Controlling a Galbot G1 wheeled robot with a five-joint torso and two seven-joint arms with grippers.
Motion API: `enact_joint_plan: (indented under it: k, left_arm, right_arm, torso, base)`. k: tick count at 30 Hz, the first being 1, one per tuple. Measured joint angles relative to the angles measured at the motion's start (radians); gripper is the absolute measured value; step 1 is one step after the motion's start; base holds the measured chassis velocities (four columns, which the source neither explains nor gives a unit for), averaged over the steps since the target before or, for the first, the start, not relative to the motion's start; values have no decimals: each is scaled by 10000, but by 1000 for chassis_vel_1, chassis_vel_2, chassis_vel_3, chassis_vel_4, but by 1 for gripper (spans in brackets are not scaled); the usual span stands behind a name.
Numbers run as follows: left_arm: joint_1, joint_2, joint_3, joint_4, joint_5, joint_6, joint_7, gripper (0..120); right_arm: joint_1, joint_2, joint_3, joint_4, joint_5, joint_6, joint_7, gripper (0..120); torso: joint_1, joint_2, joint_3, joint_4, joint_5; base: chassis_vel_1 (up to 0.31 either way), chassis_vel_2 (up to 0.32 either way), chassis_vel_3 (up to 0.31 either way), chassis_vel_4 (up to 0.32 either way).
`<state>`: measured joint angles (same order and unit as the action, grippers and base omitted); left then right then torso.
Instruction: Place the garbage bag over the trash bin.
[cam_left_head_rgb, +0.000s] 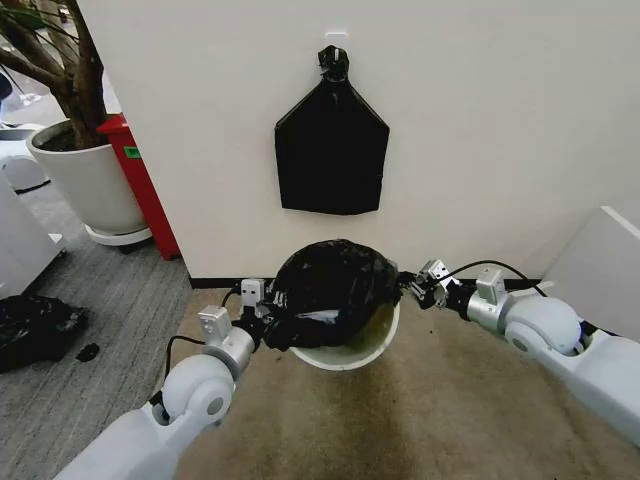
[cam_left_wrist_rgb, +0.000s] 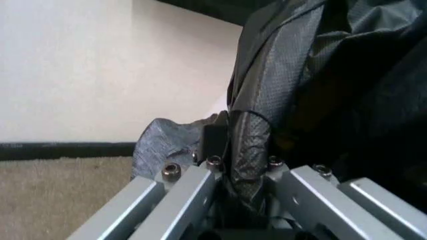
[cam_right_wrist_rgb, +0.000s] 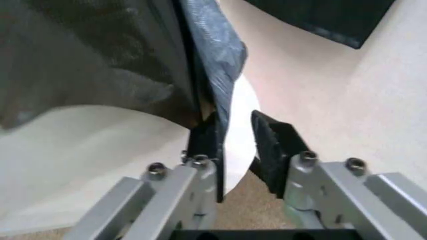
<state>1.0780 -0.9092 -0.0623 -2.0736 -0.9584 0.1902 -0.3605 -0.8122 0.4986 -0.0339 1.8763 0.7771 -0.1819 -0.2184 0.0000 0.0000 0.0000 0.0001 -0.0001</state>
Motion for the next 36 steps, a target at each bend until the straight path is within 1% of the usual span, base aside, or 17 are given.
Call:
enact_joint_plan:
  k: [2,9,12,15,17,18,20,23,25,26,27,28,29,30,32,33,36]
  left_arm:
    - [-35,-12,-21,17,-186,14,-52,0]
    - [-229,-102,-172,154,-1191,37,-226,0]
    - [-250,-105,-193,171,-1351,37,-234,0]
    - [-327,-113,-234,207,-1644,38,-304,0]
    - [-406,-108,-240,279,-1665,75,-405,0]
    - [-406,-108,-240,279,-1665,75,-405,0]
    - [-471,-114,-238,329,-1664,112,-500,0]
    - [-595,-122,-176,457,-1555,154,-660,0]
    - [-604,-122,-168,468,-1547,156,-672,0]
    - [-658,-130,-128,515,-1512,167,-746,0]
    - [-750,-145,-66,573,-1471,189,-867,0]
    - [-811,-157,-22,606,-1429,195,-958,0]
    - [-811,-157,-22,606,-1429,195,-958,0]
    - [-960,-191,93,674,-1328,216,-1216,0]
    - [-1134,-233,232,713,-1244,237,-1516,0]
    - [-1134,-233,232,713,-1244,237,-1516,0]
    - [-1452,-310,567,807,-914,177,-1975,0]
  right_arm:
    - [-53,-52,69,12,85,34,22,19]
    - [-337,-356,518,-32,749,270,97,48]
    - [-367,-397,577,-62,797,334,101,53]
    - [-462,-487,742,-106,822,494,100,68]
    - [-576,-450,1151,-35,852,429,534,78]
    - [-576,-450,1151,-35,852,429,534,78]
    - [-686,-407,1502,233,998,244,1176,85]
    - [-825,-296,2339,1202,1912,-552,2735,98]
    - [-825,-282,2378,1279,2025,-610,2870,98]
    - [-808,-176,2556,1751,2822,-896,3809,100]
    - [-727,1,2713,2421,4136,-1276,5295,100]
    - [-669,138,2811,2867,4995,-1489,6138,100]
    - [-669,138,2811,2867,4995,-1489,6138,100]
    - [-525,446,2873,3778,6669,-1714,7860,100]
    - [-352,826,2781,4685,8079,-1612,9653,100]
    - [-352,826,2781,4685,8079,-1612,9653,100]
    - [-71,1509,2331,5681,10091,-786,11619,100]
  torso:
    - [0,0,0,0,1]
    - [0,0,0,-1,1]
    - [0,0,0,-1,1]
    - [0,0,0,-2,1]
    - [0,0,0,-1,1]
    - [0,0,0,-1,1]
    - [0,0,0,-1,5]
    - [0,0,0,-2,-2]
    - [0,0,0,-2,-1]
    - [0,0,0,-1,-2]
    - [0,0,0,0,0]
    - [0,1,0,-1,1]
    - [0,1,0,-1,1]
    - [0,0,0,0,-4]
    - [0,1,0,1,-2]
    - [0,1,0,1,-2]
    - [0,2,0,-3,1]
  base:
    - [0,0,0,0]
    - [0,0,0,0]
    - [0,0,0,0]
    - [0,0,0,0]
    - [0,0,0,0]
    - [0,0,0,0]
    - [0,0,0,0]
    - [0,0,0,0]
    - [0,0,0,0]
    - [0,0,0,0]
    - [0,0,0,0]
    - [0,0,0,0]
    - [0,0,0,0]
    - [0,0,0,0]
    - [0,0,0,0]
    - [0,0,0,0]
    - [0,0,0,0]
